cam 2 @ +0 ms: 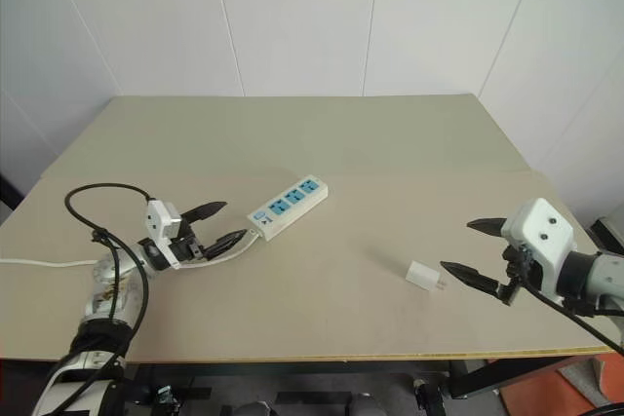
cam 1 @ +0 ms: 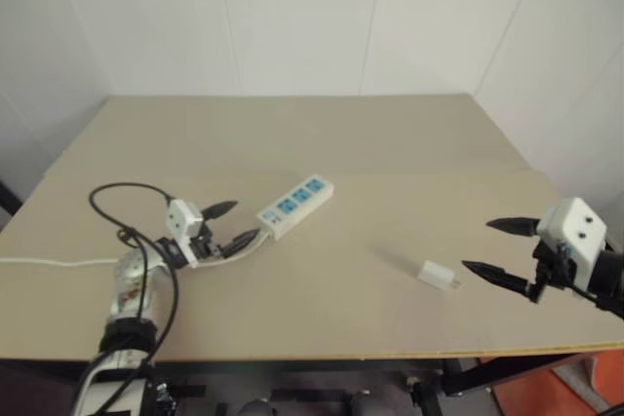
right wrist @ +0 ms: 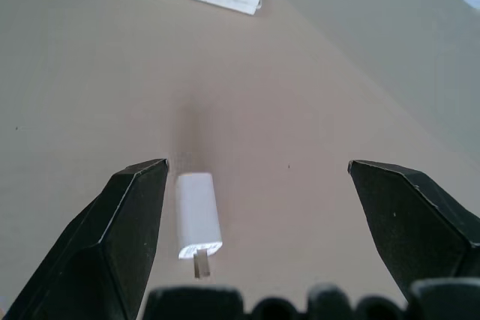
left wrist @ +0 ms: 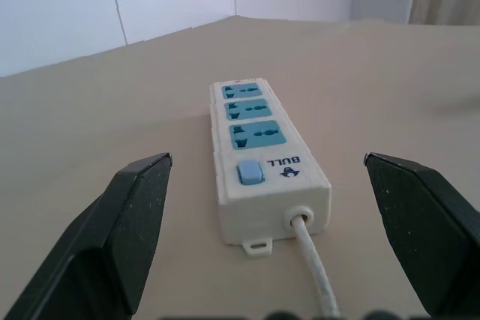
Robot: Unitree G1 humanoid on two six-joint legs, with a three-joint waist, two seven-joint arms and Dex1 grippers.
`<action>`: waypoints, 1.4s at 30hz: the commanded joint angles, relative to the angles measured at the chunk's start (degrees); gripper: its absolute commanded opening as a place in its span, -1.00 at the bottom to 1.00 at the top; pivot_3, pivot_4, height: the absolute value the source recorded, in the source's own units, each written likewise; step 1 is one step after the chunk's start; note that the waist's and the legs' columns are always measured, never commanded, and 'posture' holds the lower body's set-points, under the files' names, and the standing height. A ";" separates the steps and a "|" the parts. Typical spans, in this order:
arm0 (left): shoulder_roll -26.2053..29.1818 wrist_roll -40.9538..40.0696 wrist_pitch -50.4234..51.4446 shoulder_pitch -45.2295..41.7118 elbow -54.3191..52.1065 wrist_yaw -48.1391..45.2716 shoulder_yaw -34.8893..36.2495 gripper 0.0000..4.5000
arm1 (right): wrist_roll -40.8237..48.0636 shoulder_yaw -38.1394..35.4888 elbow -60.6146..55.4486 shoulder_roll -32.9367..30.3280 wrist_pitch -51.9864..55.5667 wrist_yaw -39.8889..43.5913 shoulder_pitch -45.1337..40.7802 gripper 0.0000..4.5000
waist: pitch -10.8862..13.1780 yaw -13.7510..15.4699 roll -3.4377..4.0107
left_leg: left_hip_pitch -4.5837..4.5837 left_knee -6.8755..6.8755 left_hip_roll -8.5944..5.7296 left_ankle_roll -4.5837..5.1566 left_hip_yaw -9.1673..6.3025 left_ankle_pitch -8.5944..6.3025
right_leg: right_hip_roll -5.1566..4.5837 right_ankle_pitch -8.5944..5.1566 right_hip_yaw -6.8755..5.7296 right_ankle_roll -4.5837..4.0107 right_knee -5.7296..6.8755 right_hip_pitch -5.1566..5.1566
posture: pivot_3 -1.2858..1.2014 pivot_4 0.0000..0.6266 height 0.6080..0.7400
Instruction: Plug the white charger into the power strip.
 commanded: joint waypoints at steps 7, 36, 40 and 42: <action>-5.43 3.51 -1.57 -1.53 2.02 10.43 -1.77 0.99 | 2.28 -0.50 -8.74 4.00 3.41 -6.98 2.58 1.00 | -0.01 0.36 -0.02 | 0.04 0.02 -0.03 0.00 -0.02 0.00 | -0.02 0.01 0.00 0.02 -0.02 0.09 | 0.03 -0.52 1.00; -7.94 6.61 5.82 -4.14 6.01 10.72 -7.11 0.99 | 2.08 2.68 -9.74 5.21 3.12 -12.39 2.16 1.00 | -0.03 0.34 0.03 | 0.84 -0.16 -0.02 0.06 -0.07 -0.04 | 0.00 0.03 -0.06 0.10 -0.52 1.07 | 0.03 -0.52 1.00; -6.94 7.80 6.86 -5.01 6.92 10.39 -7.85 0.82 | 2.05 2.97 -9.76 5.16 3.16 -12.91 2.18 1.00 | -0.03 0.34 0.03 | 0.84 -0.16 -0.02 0.06 -0.07 -0.04 | 0.00 0.03 -0.06 0.10 -0.53 1.07 | 0.03 -0.52 1.00; -6.35 8.49 7.07 -5.58 8.35 10.30 -8.22 0.62 | 2.07 3.06 -9.83 5.10 3.30 -13.16 2.04 1.00 | -0.03 0.33 0.03 | 0.84 -0.16 -0.02 0.06 -0.08 -0.04 | 0.00 0.03 -0.07 0.10 -0.54 1.07 | 0.03 -0.52 1.00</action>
